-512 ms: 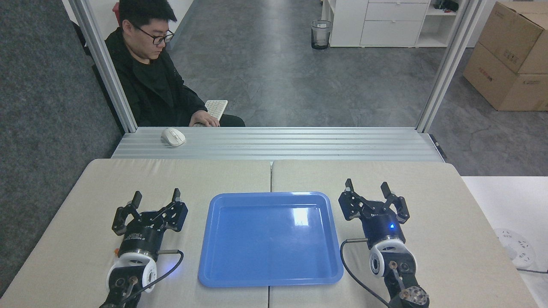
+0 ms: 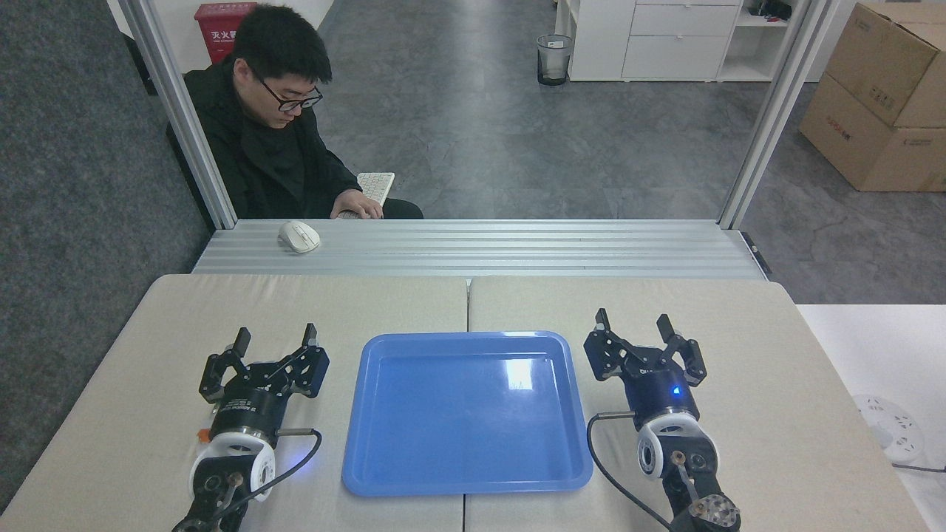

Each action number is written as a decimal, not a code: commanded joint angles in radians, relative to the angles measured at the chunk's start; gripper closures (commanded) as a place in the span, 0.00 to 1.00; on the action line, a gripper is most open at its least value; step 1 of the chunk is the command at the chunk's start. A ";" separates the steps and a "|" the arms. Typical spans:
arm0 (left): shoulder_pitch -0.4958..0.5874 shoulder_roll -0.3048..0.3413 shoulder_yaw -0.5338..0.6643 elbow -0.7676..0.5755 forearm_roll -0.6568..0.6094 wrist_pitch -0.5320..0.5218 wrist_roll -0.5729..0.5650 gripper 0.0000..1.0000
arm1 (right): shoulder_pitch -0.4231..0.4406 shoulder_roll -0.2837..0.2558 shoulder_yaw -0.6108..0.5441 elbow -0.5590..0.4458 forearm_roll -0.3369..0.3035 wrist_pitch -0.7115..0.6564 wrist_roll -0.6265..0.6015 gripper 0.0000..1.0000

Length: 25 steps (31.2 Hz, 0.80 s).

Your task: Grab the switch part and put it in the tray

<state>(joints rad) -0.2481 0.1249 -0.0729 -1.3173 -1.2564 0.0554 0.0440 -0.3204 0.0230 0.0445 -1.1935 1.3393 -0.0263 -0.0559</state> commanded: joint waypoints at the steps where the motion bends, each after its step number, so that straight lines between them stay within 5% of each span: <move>1: -0.033 0.004 -0.008 0.016 0.000 0.006 0.000 0.01 | 0.000 0.002 0.000 0.000 0.000 0.000 -0.001 0.00; 25: -0.048 -0.001 -0.008 0.056 0.000 0.009 0.002 0.01 | 0.001 0.002 -0.002 0.000 0.001 0.000 -0.001 0.00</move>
<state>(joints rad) -0.2917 0.1251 -0.0793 -1.2832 -1.2567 0.0639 0.0456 -0.3197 0.0242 0.0434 -1.1933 1.3392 -0.0263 -0.0567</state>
